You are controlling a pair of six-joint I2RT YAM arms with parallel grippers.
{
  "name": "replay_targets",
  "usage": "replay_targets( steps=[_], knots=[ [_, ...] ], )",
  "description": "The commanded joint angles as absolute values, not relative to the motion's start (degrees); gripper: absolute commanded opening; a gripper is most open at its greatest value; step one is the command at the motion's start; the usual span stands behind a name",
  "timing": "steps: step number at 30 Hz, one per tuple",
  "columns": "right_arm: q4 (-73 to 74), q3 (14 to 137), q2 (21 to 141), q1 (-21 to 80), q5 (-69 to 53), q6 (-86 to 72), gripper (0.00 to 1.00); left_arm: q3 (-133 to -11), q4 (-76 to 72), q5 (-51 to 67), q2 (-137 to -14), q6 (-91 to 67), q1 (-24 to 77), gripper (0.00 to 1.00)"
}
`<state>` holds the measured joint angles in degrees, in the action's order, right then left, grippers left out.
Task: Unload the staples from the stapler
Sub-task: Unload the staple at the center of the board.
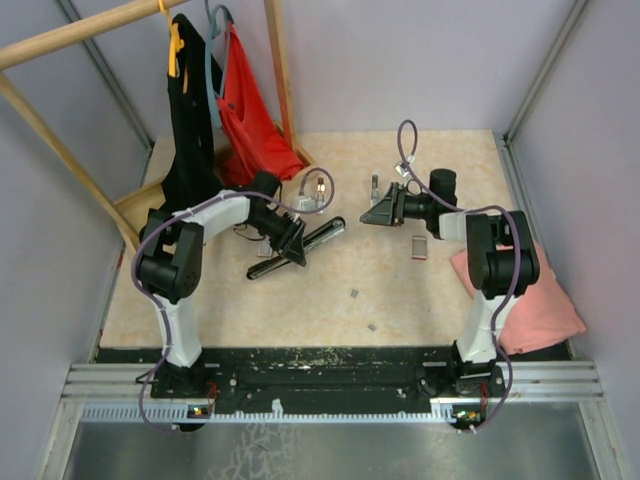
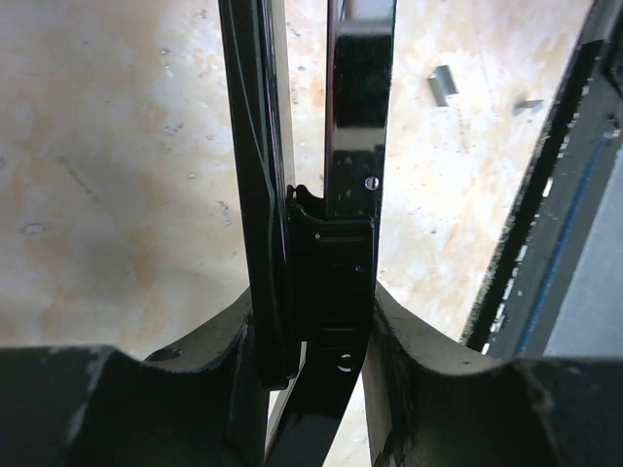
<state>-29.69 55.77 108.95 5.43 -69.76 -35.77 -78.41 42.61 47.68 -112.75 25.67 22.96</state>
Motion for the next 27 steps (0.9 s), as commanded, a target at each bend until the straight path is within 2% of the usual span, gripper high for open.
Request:
replay_targets(
  steps=[1,7,27],
  knots=[
    [-20.8,58.0,105.6,4.5,-65.3,-27.7,0.51,-76.9,37.8,43.0,-108.6,25.4,24.2,0.0],
    [-15.2,59.2,106.1,3.7,-61.0,-24.5,0.54,-72.4,32.4,33.6,-105.5,26.2,27.2,0.0],
    [-16.8,58.5,105.8,1.6,-59.9,-26.1,0.53,-59.3,15.8,-0.1,-99.7,30.6,41.4,0.0]
  ],
)
